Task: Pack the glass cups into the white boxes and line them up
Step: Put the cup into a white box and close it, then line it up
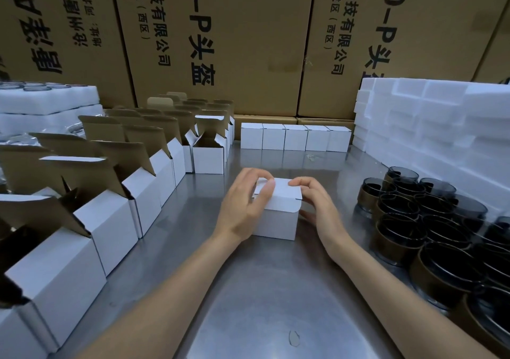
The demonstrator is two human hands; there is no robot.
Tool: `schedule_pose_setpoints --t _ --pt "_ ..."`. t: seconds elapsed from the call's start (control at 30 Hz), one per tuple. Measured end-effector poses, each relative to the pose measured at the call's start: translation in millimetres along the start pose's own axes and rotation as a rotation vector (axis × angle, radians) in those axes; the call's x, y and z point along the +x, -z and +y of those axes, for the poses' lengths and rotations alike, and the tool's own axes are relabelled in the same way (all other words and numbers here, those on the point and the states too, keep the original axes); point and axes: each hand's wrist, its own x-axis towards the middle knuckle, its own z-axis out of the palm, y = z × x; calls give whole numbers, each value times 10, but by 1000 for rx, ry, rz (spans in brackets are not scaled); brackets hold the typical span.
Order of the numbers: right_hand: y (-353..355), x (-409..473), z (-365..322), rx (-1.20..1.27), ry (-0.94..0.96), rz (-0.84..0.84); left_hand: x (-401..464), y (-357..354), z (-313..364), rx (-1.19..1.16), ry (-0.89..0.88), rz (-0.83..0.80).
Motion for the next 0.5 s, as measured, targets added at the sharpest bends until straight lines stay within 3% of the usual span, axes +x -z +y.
schedule_pose_setpoints --t 0.1,0.27,0.5 --pt "-10 -17 48 37 41 -31 6 -23 -4 89 -1 -11" --pt "-30 -39 110 -101 148 -90 37 -3 20 -12 55 47" --pt "-59 -75 80 -221 223 -38 54 -6 19 -131 106 83"
